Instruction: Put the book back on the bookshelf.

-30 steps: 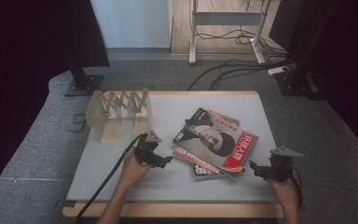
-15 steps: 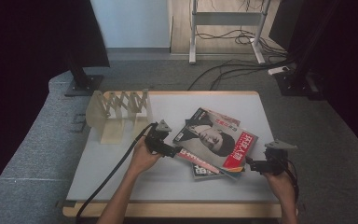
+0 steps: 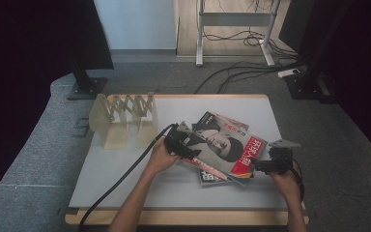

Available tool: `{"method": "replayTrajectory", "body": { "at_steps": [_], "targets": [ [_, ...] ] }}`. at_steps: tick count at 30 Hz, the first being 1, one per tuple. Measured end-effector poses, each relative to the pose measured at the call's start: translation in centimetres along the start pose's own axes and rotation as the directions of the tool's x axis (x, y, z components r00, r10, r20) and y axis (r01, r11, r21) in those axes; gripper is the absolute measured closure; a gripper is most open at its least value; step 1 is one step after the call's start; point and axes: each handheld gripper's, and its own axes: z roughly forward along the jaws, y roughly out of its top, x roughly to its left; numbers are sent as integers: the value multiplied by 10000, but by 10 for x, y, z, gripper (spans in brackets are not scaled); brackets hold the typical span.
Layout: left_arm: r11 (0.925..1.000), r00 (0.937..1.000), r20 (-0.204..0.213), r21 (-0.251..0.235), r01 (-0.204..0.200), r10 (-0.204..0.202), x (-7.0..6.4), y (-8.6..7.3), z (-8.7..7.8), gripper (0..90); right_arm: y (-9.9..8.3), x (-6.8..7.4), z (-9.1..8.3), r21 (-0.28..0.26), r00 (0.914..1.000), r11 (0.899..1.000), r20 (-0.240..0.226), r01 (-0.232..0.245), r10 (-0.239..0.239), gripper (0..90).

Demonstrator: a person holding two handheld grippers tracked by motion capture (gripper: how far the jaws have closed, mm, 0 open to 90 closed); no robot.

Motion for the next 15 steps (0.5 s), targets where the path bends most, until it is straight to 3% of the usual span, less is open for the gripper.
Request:
{"method": "replayTrajectory", "body": {
  "at_steps": [8,13,15],
  "targets": [
    [9999,9998,-150,36,121,-120,5,3,19,47,5,-9,15,98,9999,9999,117,-41,40,0],
    [9998,9997,-146,120,188,-186,12,1,27,37,4,-11,24,92,9995,9997,-208,-236,238,0],
    [9995,9995,47,93,306,-306,14,-1,29,30,4,-10,26,104,9988,9995,-398,-298,302,0]
  ]
}}
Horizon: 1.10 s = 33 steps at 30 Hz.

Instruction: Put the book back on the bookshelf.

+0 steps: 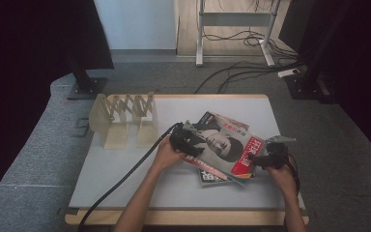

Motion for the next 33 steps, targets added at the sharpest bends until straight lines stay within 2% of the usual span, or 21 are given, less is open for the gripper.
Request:
{"method": "replayTrajectory", "body": {
  "at_steps": [2,4,8,12,16,23,33],
  "targets": [
    [10000,9999,116,-35,34,-34,0,-1,2,17,0,1,2,17,9998,10000,-180,41,-40,0],
    [10000,10000,-22,-28,-63,63,-1,-1,2,16,0,3,3,10,9995,9999,-308,104,-104,0],
    [9997,9994,-242,-91,227,-229,1,-1,5,0,0,4,4,60,9993,9999,-336,143,-141,0],
    [9988,9989,-29,-125,478,-478,4,-2,6,0,0,3,5,107,9993,9999,-372,58,-54,0],
    [9991,9991,-152,-100,400,-402,2,-2,6,0,-1,2,6,148,9990,9999,-445,19,-13,0],
    [9986,9985,-90,28,537,-537,-1,-5,3,0,-1,1,9,-1,9986,10000,-532,-55,55,0],
    [9995,9990,-360,132,277,-272,-14,-15,-9,0,5,3,14,14,9981,9999,-607,101,-100,0]
  ]
}}
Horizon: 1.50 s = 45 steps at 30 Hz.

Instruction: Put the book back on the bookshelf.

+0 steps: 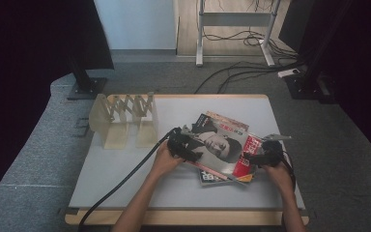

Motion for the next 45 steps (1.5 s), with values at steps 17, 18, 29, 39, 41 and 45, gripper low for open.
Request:
{"method": "replayTrajectory", "body": {
  "at_steps": [17,18,29,39,41,45],
  "targets": [
    [9997,9996,-128,-77,-247,246,-27,-26,-20,0,14,8,10,52,9996,9996,-44,289,-289,0],
    [9996,9995,-107,-34,-283,282,-28,-28,-21,0,14,8,10,48,9996,9996,-50,288,-288,0],
    [9948,9952,-207,358,-952,959,-49,-41,-26,0,22,10,17,-10,9996,9996,-93,283,-283,0],
    [9961,9957,336,165,-865,859,-48,-44,-31,0,24,11,19,25,9997,9997,-66,255,-255,0],
    [9955,9943,494,-78,-943,946,-46,-41,-36,0,26,12,18,168,9991,9989,-6,429,-429,0],
    [9949,9944,467,-406,-926,944,-40,-32,-44,0,28,16,11,226,9972,9971,145,732,-736,0]
  ]
}}
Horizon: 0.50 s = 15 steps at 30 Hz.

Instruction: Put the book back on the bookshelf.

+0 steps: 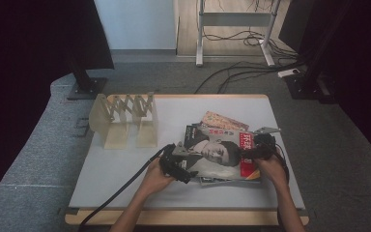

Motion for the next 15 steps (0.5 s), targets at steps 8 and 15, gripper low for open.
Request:
{"method": "replayTrajectory", "body": {
  "at_steps": [8,15],
  "targets": [
    [9999,9998,70,1,162,-162,27,25,5,0,-7,10,-17,-108,9996,9996,-61,274,-275,0],
    [9992,9993,126,198,341,-344,50,41,20,0,-20,15,-29,-159,9998,9997,-89,171,-172,0]
  ]
}}
